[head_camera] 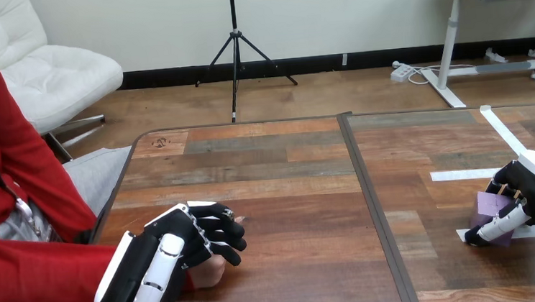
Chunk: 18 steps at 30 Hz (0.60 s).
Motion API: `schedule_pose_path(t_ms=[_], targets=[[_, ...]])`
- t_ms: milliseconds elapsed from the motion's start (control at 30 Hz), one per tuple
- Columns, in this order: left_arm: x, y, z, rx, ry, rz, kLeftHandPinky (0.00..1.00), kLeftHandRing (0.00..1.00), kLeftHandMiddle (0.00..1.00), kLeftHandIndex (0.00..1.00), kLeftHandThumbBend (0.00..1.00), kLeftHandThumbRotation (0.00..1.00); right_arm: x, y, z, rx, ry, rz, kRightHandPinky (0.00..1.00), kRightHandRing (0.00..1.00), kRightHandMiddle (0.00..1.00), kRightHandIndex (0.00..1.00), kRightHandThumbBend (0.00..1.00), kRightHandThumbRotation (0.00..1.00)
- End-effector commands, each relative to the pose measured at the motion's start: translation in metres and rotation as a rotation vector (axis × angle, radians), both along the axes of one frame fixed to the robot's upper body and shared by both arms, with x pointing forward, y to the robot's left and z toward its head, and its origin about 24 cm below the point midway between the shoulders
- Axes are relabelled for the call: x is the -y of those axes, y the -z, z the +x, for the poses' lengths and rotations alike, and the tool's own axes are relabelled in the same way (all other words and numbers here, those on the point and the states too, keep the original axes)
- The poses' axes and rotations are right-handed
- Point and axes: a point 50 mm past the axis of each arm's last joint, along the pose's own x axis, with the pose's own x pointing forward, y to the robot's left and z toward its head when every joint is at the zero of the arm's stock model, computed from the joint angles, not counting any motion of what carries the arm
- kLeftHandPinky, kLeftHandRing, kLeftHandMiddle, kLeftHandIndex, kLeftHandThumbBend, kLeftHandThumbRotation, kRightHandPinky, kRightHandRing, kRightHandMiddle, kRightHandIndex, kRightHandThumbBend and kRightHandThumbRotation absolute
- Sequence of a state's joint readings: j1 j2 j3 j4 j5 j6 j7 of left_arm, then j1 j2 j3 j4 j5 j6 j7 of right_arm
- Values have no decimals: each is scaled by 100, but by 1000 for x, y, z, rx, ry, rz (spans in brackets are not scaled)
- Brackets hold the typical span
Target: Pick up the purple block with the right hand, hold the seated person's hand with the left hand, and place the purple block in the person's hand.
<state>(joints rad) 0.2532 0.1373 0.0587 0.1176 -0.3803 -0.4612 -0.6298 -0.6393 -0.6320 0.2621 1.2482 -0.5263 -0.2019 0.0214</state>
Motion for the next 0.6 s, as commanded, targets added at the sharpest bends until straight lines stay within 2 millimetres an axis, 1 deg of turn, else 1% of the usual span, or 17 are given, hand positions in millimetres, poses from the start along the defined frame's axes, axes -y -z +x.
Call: schedule_pose_path(t_ms=[0, 367, 567], targets=[[2, -13, 14, 84, 5, -9, 46, 55, 57, 58, 50, 81, -3, -14, 10, 76, -9, 7, 42, 48, 51, 47, 72, 0], [2, -13, 14, 84, -1, -9, 46, 55, 57, 57, 50, 80, -4, -18, 12, 99, -24, 9, 44, 49, 52, 48, 73, 0], [0, -15, 13, 117, -53, 61, 47, 56, 57, 58, 50, 79, -5, -23, 14, 133, -42, 19, 43, 48, 51, 49, 72, 0]])
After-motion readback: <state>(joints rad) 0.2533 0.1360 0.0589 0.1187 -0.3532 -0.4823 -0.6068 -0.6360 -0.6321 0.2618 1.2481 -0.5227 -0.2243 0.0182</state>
